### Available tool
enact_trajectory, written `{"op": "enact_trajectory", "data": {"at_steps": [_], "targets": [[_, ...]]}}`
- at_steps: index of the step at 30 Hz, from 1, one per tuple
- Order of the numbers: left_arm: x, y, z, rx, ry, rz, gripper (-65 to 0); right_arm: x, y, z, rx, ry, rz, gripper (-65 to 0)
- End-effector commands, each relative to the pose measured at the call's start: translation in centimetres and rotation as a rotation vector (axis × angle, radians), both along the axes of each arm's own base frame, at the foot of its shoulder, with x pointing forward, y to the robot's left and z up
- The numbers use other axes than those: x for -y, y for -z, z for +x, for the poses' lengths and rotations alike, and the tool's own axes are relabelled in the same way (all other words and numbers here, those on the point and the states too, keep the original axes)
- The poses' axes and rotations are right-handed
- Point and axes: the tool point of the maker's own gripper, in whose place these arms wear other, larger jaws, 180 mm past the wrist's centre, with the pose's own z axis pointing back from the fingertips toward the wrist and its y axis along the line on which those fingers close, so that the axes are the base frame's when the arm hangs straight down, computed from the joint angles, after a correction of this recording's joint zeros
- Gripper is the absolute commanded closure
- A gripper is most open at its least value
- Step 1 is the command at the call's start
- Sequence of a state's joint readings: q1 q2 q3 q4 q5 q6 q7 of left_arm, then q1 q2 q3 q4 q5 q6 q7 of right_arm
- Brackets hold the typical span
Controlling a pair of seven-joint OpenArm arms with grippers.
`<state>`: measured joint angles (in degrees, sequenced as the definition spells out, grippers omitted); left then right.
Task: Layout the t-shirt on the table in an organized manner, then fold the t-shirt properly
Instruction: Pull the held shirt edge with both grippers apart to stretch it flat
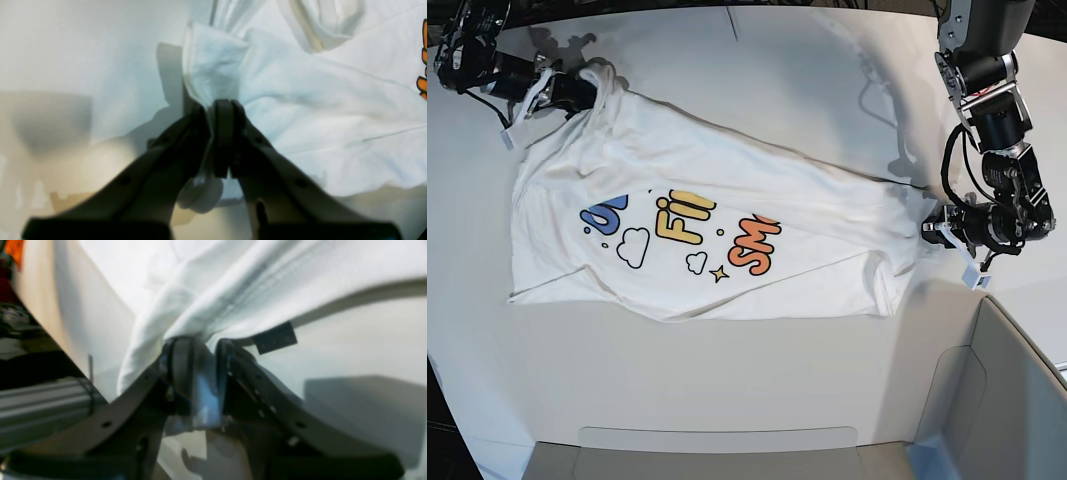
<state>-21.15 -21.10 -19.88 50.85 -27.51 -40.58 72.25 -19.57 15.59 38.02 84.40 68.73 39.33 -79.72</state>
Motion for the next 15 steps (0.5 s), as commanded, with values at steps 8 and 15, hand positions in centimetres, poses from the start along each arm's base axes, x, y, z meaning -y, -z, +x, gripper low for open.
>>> {"op": "enact_trajectory", "data": {"at_steps": [8, 15], "targets": [[-0.5, 2.3, -4.1, -0.181, 0.054, 0.068, -4.2, 1.8, -3.3, 5.5, 0.152, -0.019, -0.07, 0.0], [-0.7, 3.5, -6.7, -0.245, 0.062, 0.072, -3.0, 6.0, -5.7, 10.1, 0.214, 0.011, -0.129, 0.0]]}}
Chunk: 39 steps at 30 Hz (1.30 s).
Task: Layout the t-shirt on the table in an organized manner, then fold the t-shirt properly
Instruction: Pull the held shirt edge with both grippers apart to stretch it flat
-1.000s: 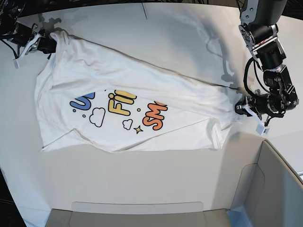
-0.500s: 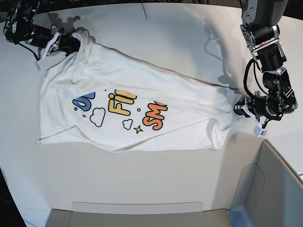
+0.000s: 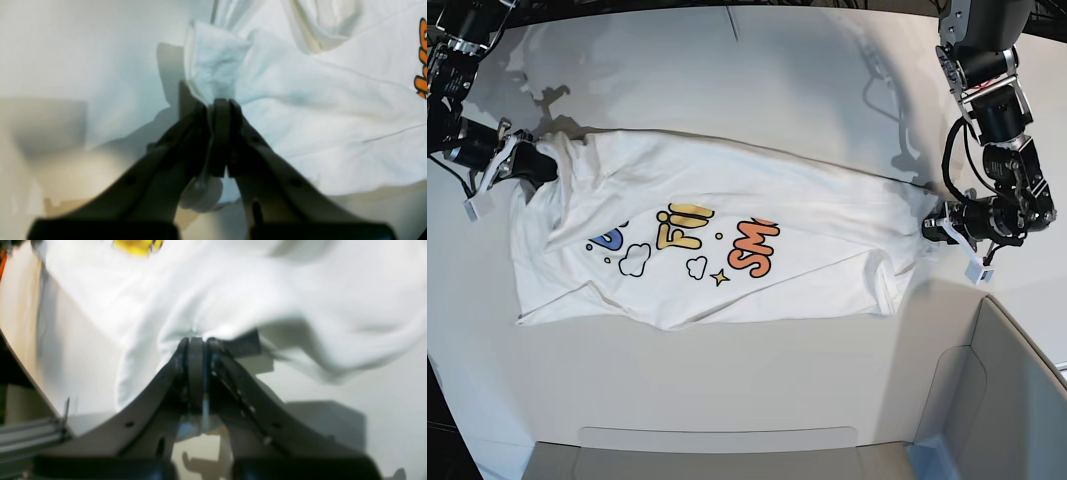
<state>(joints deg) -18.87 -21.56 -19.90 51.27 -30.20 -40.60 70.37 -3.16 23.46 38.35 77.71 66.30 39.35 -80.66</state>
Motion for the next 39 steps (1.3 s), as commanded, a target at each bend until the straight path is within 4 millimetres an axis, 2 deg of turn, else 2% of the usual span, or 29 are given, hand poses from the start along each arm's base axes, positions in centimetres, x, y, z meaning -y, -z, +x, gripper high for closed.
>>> {"op": "enact_trajectory", "data": {"at_steps": [1, 5, 7, 10, 14, 20, 23, 24, 28, 30, 31, 34, 39], "targets": [[-0.8, 2.9, -5.9, -0.26, 0.091, 0.104, -3.0, 1.3, -1.4, 1.4, 0.048, 0.009, -0.014, 0.0], [-1.7, 2.7, -7.9, -0.259, 0.113, 0.166, -2.9, 4.2, -1.2, 3.0, 0.011, 0.058, -0.057, 0.0], [-2.1, 1.9, -8.1, -0.221, 0.118, 0.204, -2.9, 5.0, -1.4, 3.7, 0.005, 0.073, -0.064, 0.0], [-3.7, 0.8, -9.4, -0.183, 0.07, 0.244, -2.9, 5.3, -1.5, 4.0, 0.005, 0.073, -0.072, 0.0], [-5.5, 0.8, -12.4, -0.199, 0.002, 0.264, -2.9, 5.5, -1.8, 4.6, 0.011, 0.076, -0.089, 0.0], [-6.0, 2.0, -16.9, -0.283, -0.007, 0.272, -2.9, 7.6, -3.0, 6.7, 0.015, 0.1, -0.23, 0.0], [-6.1, 2.1, -17.4, -0.292, -0.007, 0.272, -2.9, 7.6, -2.8, 6.6, 0.01, 0.099, -0.233, 0.0], [-6.1, 2.1, -17.4, -0.292, -0.007, 0.272, -2.9, 7.5, -2.6, 6.4, 0.003, 0.099, -0.232, 0.0], [-6.3, 2.0, -17.3, -0.291, -0.008, 0.277, -2.9, 8.2, 0.2, 2.7, -0.072, 0.155, -0.199, 0.0], [-7.7, 1.4, -17.2, -0.291, -0.001, 0.311, -3.0, 8.8, 0.9, 0.9, -0.084, 0.197, -0.193, 0.0], [-8.0, 1.2, -17.1, -0.291, 0.0, 0.318, -3.0, 8.9, 0.9, 0.2, -0.08, 0.203, -0.2, 0.0], [-8.1, 1.2, -17.3, -0.296, 0.001, 0.321, -3.1, 7.3, 0.7, -2.0, -0.062, 0.164, -0.201, 0.0], [-8.4, 1.2, -17.4, -0.303, 0.005, 0.335, -3.4, 5.7, -1.5, -2.8, 0.017, 0.102, -0.218, 0.0]]}}
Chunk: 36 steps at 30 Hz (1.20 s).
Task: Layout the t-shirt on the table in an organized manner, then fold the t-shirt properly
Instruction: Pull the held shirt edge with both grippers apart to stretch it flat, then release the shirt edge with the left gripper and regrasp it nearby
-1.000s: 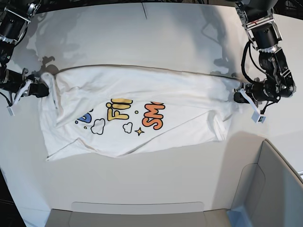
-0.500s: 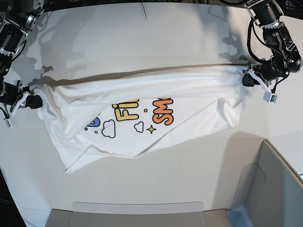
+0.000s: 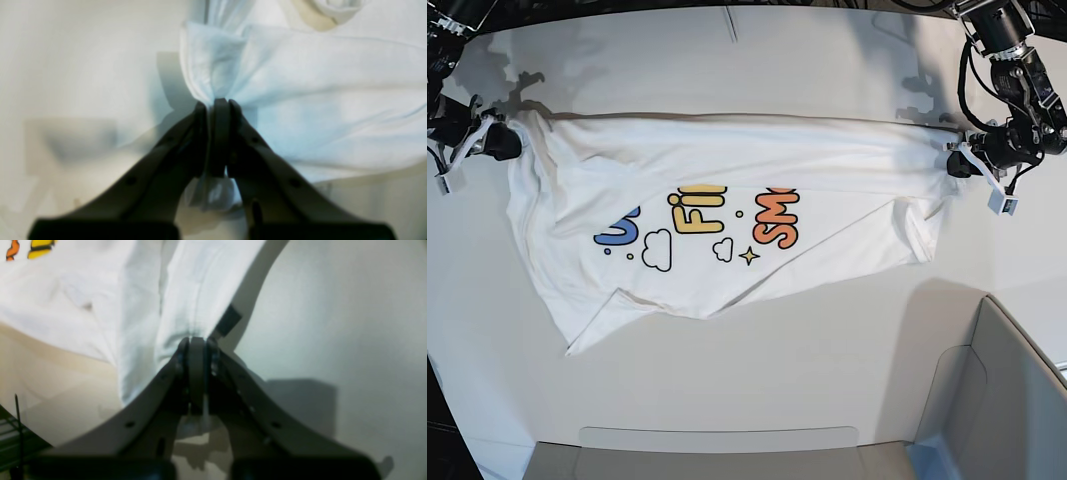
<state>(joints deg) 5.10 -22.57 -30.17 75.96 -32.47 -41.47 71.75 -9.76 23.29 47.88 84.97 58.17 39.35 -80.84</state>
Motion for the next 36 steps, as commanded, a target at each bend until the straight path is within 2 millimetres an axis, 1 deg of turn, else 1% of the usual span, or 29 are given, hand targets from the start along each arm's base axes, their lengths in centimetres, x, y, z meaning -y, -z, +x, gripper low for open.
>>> {"op": "enact_trajectory", "data": {"at_steps": [1, 2, 4, 5, 9, 11, 14, 15, 17, 19, 22, 25, 31, 32, 34, 36], "targets": [[-2.9, 2.2, -6.6, -0.32, 0.019, 0.156, -3.4, 0.5, -1.8, 0.9, 0.062, -0.019, -0.034, 0.0], [-3.1, 2.2, -6.6, -0.331, 0.023, 0.174, -3.4, 0.4, -2.1, 0.9, 0.068, -0.026, -0.042, 0.0], [-3.2, 2.0, -5.6, -0.334, 0.048, 0.212, -3.4, 0.4, -2.1, 0.8, 0.067, -0.031, -0.049, 0.0], [-3.4, 1.8, -5.1, -0.337, 0.06, 0.236, -3.4, 0.3, -2.0, 0.5, 0.062, -0.034, -0.049, -3.0], [-4.4, 1.7, -5.3, -0.375, 0.076, 0.303, -3.2, 0.5, -1.4, -0.7, 0.035, -0.026, -0.049, -16.3], [-4.5, 1.5, -5.2, -0.371, 0.076, 0.313, -3.2, 1.4, -1.6, -1.2, 0.036, 0.007, -0.056, -20.1], [-4.8, -0.2, -3.7, -0.309, 0.086, 0.357, -3.4, 2.1, -2.5, -1.4, 0.081, 0.064, -0.056, -20.0], [-4.8, -0.7, -3.3, -0.29, 0.089, 0.371, -3.4, 2.1, -3.0, -1.3, 0.103, 0.072, -0.066, -19.6], [-4.6, -1.1, -2.8, -0.269, 0.093, 0.379, -4.3, 1.8, -3.8, -1.0, 0.129, 0.058, -0.087, -18.9], [-4.0, -0.9, -2.8, -0.264, 0.094, 0.368, -7.3, 1.1, -3.9, -1.0, 0.133, 0.041, -0.089, -18.8], [-3.8, -0.8, -2.9, -0.258, 0.073, 0.352, -11.4, 0.9, -3.9, -0.9, 0.133, 0.034, -0.09, -18.8], [-4.4, -0.9, -3.4, -0.252, 0.018, 0.338, -14.4, 0.9, -3.9, -0.9, 0.133, 0.034, -0.09, -18.8], [-4.8, -1.1, -3.5, -0.249, 0.011, 0.345, -19.4, 0.9, -3.8, -0.9, 0.134, 0.033, -0.088, -18.8], [-4.8, -1.3, -3.3, -0.242, 0.012, 0.35, -20.4, 0.9, -3.9, -0.8, 0.135, 0.033, -0.088, -18.8], [-4.9, -2.4, -2.4, -0.202, 0.016, 0.377, -21.8, 0.9, -3.9, -0.8, 0.137, 0.033, -0.089, -18.8], [-4.9, -3.6, -2.2, -0.171, 0.027, 0.412, -23.0, 0.9, -4.0, -0.7, 0.138, 0.031, -0.09, -18.8]]}}
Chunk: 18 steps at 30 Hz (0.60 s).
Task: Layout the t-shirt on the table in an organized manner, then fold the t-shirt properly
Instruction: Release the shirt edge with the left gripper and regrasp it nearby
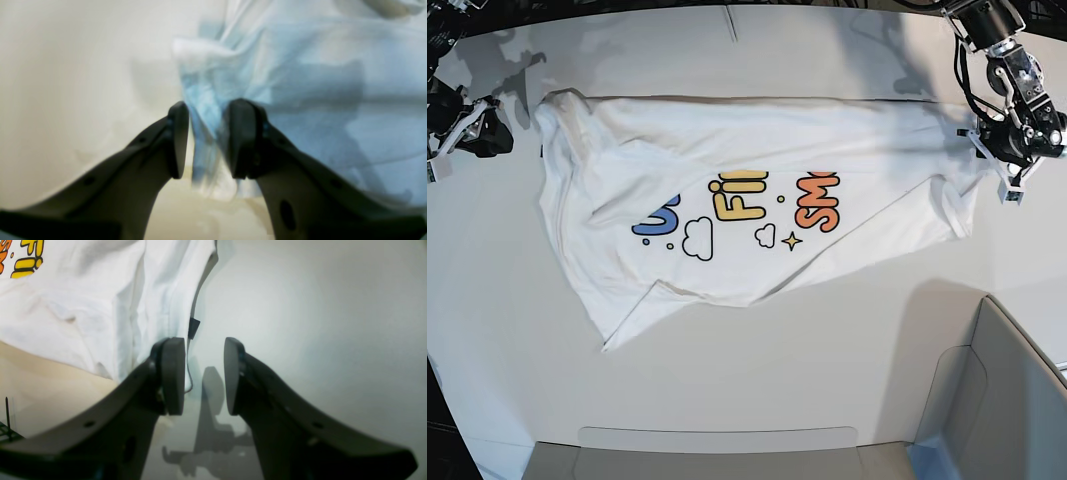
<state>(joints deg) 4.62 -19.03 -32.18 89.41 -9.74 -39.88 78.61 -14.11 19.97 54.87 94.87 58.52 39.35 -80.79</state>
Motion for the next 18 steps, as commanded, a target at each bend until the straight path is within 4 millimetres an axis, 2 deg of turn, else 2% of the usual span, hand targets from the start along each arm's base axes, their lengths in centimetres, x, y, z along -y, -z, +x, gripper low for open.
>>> {"op": "enact_trajectory", "data": {"at_steps": [1, 6, 8, 10, 16, 18], "targets": [[-0.5, -1.0, -0.3, -0.005, 0.006, 0.036, -23.2, 0.3, -1.4, 1.0, 0.052, -0.021, -0.021, -18.8], [0.6, -4.1, 1.6, 0.118, 0.026, 0.081, -23.3, -1.4, -0.9, 1.5, 0.035, -0.083, -0.013, -18.8], [1.6, -4.3, 3.0, 0.147, 0.037, 0.06, -23.2, -1.8, -0.7, 1.6, 0.03, -0.099, -0.009, -18.8], [1.8, -4.7, 3.9, 0.168, 0.047, 0.061, -23.2, -2.1, -0.9, 2.2, 0.042, -0.106, -0.006, -18.8], [1.8, -4.9, 4.3, 0.181, 0.041, 0.055, -23.2, -2.6, -1.3, 2.9, 0.058, -0.124, -0.005, -18.8], [1.8, -5.5, 5.1, 0.206, 0.039, 0.058, -23.2, -2.6, -1.4, 3.1, 0.062, -0.124, -0.007, -18.8]]}}
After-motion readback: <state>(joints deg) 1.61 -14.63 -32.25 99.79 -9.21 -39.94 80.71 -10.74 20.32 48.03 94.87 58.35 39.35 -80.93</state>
